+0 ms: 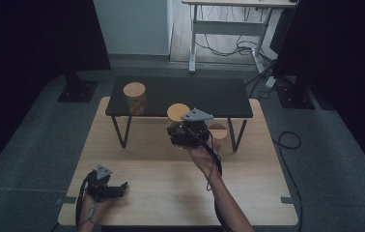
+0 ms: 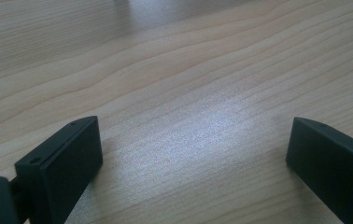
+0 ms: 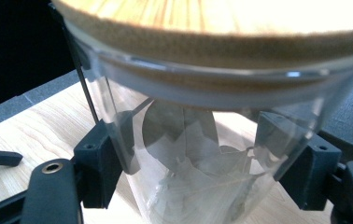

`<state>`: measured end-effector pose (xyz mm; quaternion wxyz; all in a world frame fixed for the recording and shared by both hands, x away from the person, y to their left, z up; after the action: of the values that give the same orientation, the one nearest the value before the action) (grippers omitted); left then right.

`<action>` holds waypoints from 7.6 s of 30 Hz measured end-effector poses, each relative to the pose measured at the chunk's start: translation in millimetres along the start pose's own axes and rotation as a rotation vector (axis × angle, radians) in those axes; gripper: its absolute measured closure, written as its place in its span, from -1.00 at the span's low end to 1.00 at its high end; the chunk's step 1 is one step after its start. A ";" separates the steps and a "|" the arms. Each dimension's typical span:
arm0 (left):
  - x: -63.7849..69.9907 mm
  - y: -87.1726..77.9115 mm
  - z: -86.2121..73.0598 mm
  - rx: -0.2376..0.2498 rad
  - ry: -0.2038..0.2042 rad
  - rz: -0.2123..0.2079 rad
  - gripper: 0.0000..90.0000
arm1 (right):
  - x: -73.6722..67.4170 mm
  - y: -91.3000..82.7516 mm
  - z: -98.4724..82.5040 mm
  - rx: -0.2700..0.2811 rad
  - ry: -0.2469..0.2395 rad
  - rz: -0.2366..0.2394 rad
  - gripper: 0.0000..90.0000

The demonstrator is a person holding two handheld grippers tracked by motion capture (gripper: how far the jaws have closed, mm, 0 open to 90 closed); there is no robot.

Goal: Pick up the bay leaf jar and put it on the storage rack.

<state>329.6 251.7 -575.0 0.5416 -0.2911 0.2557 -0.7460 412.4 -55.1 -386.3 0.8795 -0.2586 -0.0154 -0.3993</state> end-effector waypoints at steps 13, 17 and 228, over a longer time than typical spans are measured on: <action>0.0 0.0 0.0 0.000 0.000 0.000 -0.93 | 5.7 -0.5 8.7 -0.005 0.005 0.011 -0.44; 0.0 0.0 0.0 0.000 0.000 0.000 -0.93 | 6.7 -0.8 12.4 -0.006 0.003 0.013 -0.44; -0.1 0.0 0.2 -0.002 0.001 0.000 -0.93 | 73.4 -2.3 57.1 0.028 0.000 0.003 -0.93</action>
<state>329.8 251.8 -574.9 0.5411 -0.2913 0.2567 -0.7459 471.1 -80.7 -318.7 0.8836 -0.2461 -0.0206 -0.3978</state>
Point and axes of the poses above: each handheld gripper's, and its own axes: y roughly forward along the jaws, z roughly out of its top, x roughly to its right, the point moved 3 cm from there along y, roughly forward along the jaws, and after that the axes turned 14 degrees about -y, right-handed, at the moved point
